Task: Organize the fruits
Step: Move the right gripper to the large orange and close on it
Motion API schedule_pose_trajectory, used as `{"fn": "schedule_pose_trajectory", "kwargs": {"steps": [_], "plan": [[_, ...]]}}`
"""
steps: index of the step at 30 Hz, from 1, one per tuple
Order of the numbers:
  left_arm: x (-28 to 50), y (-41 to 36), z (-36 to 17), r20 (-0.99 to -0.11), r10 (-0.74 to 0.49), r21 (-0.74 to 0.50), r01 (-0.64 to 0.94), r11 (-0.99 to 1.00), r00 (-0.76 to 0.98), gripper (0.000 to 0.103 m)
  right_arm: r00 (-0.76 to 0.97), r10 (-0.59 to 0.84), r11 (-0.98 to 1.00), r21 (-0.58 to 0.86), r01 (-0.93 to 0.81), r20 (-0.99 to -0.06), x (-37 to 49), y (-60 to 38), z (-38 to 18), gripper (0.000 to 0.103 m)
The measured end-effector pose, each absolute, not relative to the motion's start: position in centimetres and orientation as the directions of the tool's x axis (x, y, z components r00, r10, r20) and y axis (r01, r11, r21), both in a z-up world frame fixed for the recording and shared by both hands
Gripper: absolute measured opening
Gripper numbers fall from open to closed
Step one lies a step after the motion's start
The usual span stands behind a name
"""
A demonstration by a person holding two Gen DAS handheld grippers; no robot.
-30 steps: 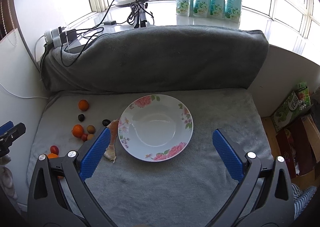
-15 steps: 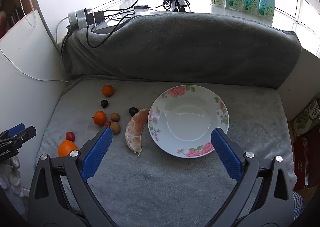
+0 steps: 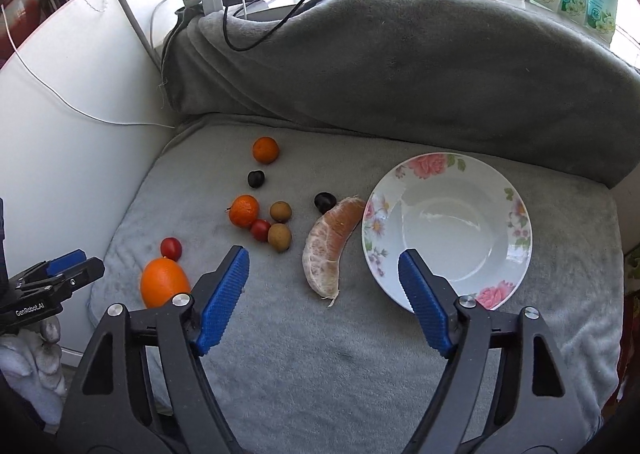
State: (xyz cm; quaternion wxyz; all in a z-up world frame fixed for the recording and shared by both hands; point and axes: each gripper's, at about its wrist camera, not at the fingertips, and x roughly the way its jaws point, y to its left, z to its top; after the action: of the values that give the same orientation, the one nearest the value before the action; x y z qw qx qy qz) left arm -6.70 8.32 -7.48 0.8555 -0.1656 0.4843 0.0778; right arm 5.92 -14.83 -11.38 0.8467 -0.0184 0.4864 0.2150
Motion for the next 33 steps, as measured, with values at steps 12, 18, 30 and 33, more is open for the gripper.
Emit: {"fn": "schedule_pose_trajectory", "kwargs": {"steps": [12, 18, 30, 33], "plan": [[-6.8, 9.4, -11.5, -0.872, -0.171, -0.339, -0.314, 0.887, 0.458, 0.078, 0.171, 0.505, 0.806, 0.392, -0.443, -0.846, 7.2, -9.7, -15.3, 0.079], [-6.8, 9.1, -12.7, -0.867, -0.227, -0.38, -0.294, 0.877, 0.444, 0.078, 0.004, 0.561, 0.75, 0.506, -0.425, -0.828, 7.7, -6.3, -18.2, 0.079], [-6.6, 9.8, -14.6, -0.862, -0.274, -0.418, -0.295, 0.859, 0.426, 0.077, -0.143, 0.556, 0.689, 0.551, -0.471, -0.819, 7.1, -0.7, -21.4, 0.079], [-6.2, 9.7, -14.9, -0.859, -0.285, -0.426, -0.287, 0.858, 0.425, 0.077, -0.169, 0.56, 0.676, 0.565, -0.473, -0.811, 7.2, 0.0, -21.6, 0.079]]}}
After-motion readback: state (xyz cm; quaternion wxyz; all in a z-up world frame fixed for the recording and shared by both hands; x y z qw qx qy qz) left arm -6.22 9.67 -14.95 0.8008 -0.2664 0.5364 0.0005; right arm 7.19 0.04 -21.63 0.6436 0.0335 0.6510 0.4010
